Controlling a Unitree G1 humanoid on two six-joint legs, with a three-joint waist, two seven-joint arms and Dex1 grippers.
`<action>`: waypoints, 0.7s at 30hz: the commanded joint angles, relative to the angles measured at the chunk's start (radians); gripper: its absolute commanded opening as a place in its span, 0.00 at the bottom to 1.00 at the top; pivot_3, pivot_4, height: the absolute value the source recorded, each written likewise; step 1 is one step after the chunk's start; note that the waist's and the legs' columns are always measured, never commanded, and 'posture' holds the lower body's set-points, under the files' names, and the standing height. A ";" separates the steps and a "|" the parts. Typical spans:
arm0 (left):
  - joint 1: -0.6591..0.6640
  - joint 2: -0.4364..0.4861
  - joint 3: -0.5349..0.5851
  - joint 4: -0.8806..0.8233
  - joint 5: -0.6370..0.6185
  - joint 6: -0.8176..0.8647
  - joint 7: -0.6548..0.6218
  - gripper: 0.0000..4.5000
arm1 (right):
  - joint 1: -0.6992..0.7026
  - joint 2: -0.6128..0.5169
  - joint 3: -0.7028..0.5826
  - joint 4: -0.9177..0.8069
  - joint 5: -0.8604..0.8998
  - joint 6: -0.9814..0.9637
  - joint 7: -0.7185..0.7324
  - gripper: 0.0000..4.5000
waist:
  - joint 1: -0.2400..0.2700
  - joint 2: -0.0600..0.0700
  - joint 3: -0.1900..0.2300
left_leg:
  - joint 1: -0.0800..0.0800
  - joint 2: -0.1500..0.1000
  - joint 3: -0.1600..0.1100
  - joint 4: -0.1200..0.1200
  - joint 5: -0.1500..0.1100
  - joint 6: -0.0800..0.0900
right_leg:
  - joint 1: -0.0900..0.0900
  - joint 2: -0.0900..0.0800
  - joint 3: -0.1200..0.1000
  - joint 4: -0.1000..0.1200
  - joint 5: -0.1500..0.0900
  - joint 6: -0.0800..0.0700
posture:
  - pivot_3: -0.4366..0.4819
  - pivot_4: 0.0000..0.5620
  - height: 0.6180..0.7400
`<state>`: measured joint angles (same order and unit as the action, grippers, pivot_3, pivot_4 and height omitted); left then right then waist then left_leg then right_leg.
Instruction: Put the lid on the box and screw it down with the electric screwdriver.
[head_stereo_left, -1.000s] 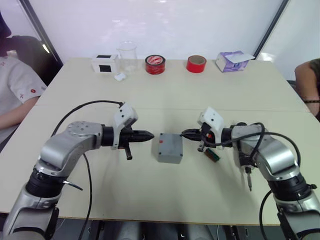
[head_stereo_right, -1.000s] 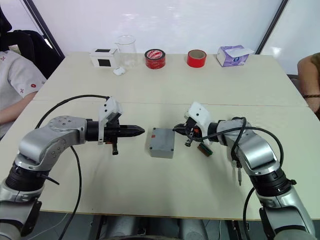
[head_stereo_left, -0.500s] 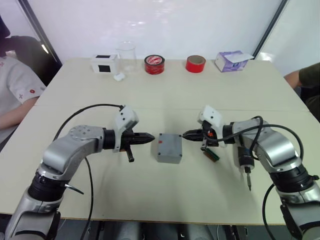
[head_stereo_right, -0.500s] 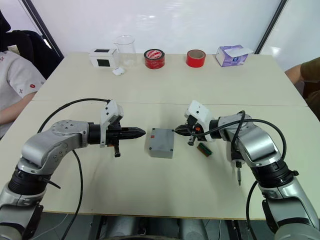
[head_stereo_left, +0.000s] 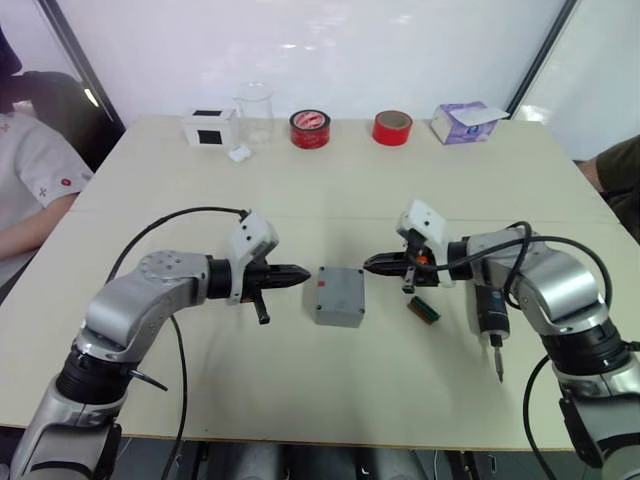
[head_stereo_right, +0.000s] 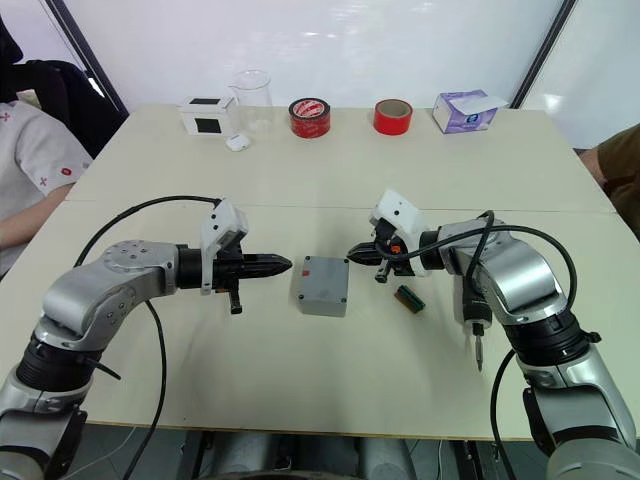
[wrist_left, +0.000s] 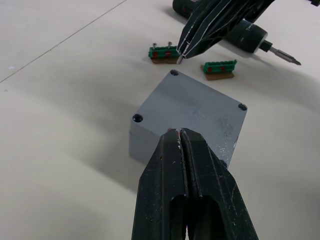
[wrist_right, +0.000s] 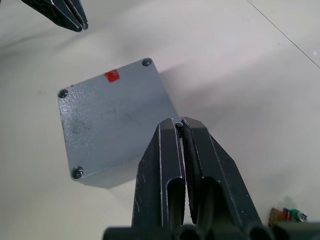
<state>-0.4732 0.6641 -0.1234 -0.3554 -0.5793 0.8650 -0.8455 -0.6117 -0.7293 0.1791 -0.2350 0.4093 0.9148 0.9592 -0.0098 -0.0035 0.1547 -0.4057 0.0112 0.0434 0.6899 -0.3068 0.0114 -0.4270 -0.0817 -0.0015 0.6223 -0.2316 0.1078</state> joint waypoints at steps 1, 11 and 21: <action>0.002 -0.001 0.028 -0.031 -0.010 -0.016 0.000 0.00 | -0.028 -0.008 -0.017 -0.028 0.011 -0.002 0.002 0.02 | 0.000 0.000 0.000 | 0.000 0.000 0.000 0.000 0.000 0.000 | 0.000 0.000 0.000 0.000 0.000 0.000 | 0.48 0.27 1.00; 0.010 -0.001 0.027 -0.039 -0.008 -0.013 0.010 0.00 | -0.029 0.004 0.015 -0.005 -0.006 -0.022 0.002 0.02 | 0.000 0.000 0.000 | 0.000 0.000 0.000 0.000 0.000 0.000 | 0.000 0.000 0.000 0.000 0.000 0.000 | 0.48 0.27 1.00; 0.013 0.001 0.028 -0.043 -0.010 -0.011 0.015 0.00 | -0.031 0.016 0.041 0.023 -0.025 -0.048 -0.001 0.02 | -0.001 0.000 0.000 | 0.000 0.000 0.000 0.000 0.000 0.000 | 0.000 0.000 0.000 0.000 0.000 0.000 | 0.48 0.27 1.00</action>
<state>-0.4630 0.6640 -0.1234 -0.3672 -0.5794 0.8647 -0.8310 -0.6185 -0.7180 0.2241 -0.2085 0.3906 0.8852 0.9571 -0.0106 -0.0035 0.1547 -0.4057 0.0112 0.0433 0.6898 -0.3069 0.0114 -0.4270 -0.0817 -0.0015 0.6223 -0.2316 0.1077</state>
